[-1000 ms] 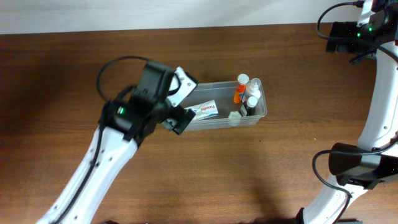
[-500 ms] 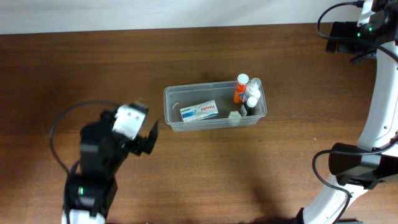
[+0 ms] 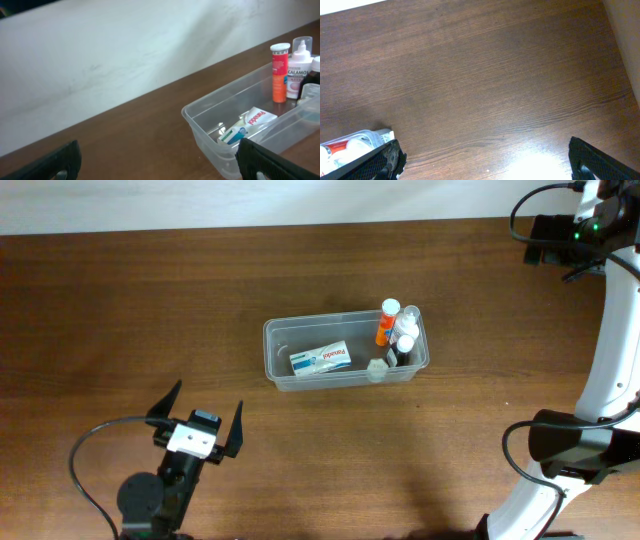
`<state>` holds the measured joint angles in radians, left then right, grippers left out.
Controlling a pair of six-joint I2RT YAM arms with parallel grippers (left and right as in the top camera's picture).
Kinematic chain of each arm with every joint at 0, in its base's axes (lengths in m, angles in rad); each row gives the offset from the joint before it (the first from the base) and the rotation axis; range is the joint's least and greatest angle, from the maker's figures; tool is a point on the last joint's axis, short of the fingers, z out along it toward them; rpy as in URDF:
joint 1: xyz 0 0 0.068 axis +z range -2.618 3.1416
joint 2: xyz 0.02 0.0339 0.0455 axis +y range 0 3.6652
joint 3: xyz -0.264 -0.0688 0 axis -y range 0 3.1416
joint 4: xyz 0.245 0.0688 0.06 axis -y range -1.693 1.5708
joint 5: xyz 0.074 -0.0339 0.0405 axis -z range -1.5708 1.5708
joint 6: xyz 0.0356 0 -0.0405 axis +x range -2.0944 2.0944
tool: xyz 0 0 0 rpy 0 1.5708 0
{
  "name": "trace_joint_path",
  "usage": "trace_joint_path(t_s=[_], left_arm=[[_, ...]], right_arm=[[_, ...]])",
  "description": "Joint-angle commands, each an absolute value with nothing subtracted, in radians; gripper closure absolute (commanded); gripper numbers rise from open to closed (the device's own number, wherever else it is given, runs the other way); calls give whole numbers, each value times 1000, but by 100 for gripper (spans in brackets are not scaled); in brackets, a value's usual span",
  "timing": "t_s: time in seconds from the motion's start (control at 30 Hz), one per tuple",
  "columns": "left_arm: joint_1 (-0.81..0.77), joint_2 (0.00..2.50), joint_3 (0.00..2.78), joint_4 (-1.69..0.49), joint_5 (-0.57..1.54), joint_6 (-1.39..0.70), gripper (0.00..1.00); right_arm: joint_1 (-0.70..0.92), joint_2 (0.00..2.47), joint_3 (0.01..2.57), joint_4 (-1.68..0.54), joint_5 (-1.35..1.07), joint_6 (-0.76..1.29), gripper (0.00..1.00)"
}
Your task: Pack container
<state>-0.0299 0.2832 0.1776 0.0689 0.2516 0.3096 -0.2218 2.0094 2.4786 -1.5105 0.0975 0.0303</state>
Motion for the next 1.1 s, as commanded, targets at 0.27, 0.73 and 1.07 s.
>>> trace_joint_path(t_s=[0.27, 0.73, 1.07], left_arm=[[-23, 110, 27, 97, 232, 308, 1], [-23, 5, 9, -69, 134, 307, 1], [-23, 5, 9, -69, 134, 307, 1]], right_arm=[[-224, 2003, 2490, -1507, 106, 41, 2], [-224, 2003, 2490, -1507, 106, 41, 2], [-224, 2003, 2490, -1507, 106, 41, 2]])
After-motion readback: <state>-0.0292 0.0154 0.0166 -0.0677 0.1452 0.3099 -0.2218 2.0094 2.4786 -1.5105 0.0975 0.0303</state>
